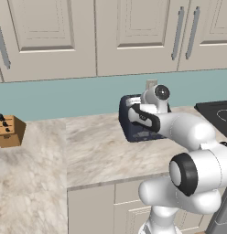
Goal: Start the toaster. Once the lever pops up, take the bread to the plate on the dining counter.
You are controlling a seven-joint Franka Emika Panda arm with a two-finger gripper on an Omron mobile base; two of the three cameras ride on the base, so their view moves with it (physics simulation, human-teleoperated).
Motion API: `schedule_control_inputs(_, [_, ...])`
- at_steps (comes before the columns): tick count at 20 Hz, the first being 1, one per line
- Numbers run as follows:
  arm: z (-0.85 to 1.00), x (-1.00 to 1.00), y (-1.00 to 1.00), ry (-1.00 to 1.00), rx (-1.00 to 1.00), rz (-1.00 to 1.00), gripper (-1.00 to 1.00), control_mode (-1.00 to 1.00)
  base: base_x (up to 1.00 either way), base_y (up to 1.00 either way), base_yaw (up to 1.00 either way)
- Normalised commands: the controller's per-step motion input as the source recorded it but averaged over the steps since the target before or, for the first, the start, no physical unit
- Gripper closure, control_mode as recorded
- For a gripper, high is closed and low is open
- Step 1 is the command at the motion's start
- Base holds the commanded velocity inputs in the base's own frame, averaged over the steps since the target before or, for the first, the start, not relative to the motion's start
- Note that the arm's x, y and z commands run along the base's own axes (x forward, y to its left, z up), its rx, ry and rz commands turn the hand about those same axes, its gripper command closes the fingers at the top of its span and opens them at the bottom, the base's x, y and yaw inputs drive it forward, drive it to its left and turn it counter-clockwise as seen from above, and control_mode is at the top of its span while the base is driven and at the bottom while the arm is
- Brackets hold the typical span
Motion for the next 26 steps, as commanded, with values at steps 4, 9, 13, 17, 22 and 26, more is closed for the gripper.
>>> schedule_control_inputs(4, [0.00, 0.00, 0.00, 0.00, 0.00, 0.00, -1.00, -1.00, 0.00, 0.00, 0.00])
schedule_control_inputs(9, [0.00, 0.00, 0.00, 0.00, 0.00, 0.00, -1.00, -1.00, 0.00, 0.00, 0.00])
schedule_control_inputs(13, [0.00, 0.00, 0.00, 0.00, 0.00, 0.00, -1.00, -1.00, 0.00, 0.00, 0.00])
schedule_control_inputs(17, [0.00, 0.00, 0.00, 0.00, 0.00, 0.00, -1.00, -1.00, 0.00, 0.00, 0.00])
schedule_control_inputs(22, [0.00, 0.00, 0.00, 0.00, 0.00, 0.00, -1.00, -1.00, 0.00, 0.00, 0.00])
schedule_control_inputs(26, [0.00, 0.00, 0.00, 0.00, 0.00, 0.00, -1.00, -1.00, 0.00, 0.00, 0.00])
